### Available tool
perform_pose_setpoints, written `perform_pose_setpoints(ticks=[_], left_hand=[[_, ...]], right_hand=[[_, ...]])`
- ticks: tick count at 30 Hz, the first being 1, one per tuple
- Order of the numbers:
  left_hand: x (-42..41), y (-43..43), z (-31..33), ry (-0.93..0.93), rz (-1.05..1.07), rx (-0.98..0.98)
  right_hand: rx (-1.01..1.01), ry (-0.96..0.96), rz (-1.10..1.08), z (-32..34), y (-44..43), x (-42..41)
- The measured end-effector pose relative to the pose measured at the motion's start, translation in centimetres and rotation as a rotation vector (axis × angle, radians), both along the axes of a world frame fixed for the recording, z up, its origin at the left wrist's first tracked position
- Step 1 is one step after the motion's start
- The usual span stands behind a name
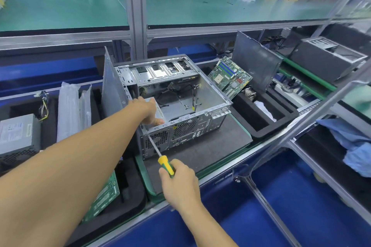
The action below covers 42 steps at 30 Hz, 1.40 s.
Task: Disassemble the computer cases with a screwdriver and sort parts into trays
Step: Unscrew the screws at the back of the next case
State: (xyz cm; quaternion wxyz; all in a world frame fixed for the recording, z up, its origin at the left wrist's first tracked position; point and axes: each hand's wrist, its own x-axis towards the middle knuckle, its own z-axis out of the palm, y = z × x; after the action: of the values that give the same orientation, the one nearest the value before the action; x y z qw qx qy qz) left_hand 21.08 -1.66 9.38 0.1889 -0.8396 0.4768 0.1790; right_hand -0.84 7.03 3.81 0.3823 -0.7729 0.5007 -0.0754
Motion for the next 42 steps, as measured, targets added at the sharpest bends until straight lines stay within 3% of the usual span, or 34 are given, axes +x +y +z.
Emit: perform_pose_setpoints(ticks=[2, 4, 9, 12, 14, 16, 20, 32, 39, 42], left_hand=[[0.1, -0.1, -0.1, 0.003, 0.0, -0.001], [0.2, -0.1, -0.2, 0.006, -0.009, -0.009], [0.5, -0.1, -0.6, -0.001, -0.02, -0.017], [0.4, -0.2, -0.6, -0.01, -0.02, -0.014], [0.5, -0.1, -0.6, -0.011, -0.016, -0.013], [0.4, -0.2, -0.6, -0.016, -0.017, -0.013], [0.5, -0.3, -0.7, -0.021, -0.019, -0.01], [0.7, -0.3, -0.9, 0.001, -0.012, -0.024], [0.5, -0.1, -0.8, 0.002, -0.007, -0.029], [0.5, -0.1, -0.6, -0.008, -0.008, -0.03]], right_hand=[[-0.119, 0.055, 0.037, -0.1, -0.3, -0.1], [0.004, 0.001, 0.062, 0.0, -0.7, 0.2], [0.793, -0.256, -0.149, 1.9, -2.0, 0.1], [1.055, -0.369, -0.14, 2.2, -2.1, -0.6], [1.048, -0.459, -0.139, 1.7, -1.8, -0.9], [0.894, -0.506, -0.156, 1.1, -1.5, -0.9], [0.628, -0.397, -0.189, 0.5, -0.9, -0.6], [0.997, -0.377, -0.24, 3.9, -1.5, 0.0], [0.815, -0.537, -0.294, 1.8, -0.6, -0.3], [0.845, -0.536, -0.268, 1.9, -0.6, -0.5]])
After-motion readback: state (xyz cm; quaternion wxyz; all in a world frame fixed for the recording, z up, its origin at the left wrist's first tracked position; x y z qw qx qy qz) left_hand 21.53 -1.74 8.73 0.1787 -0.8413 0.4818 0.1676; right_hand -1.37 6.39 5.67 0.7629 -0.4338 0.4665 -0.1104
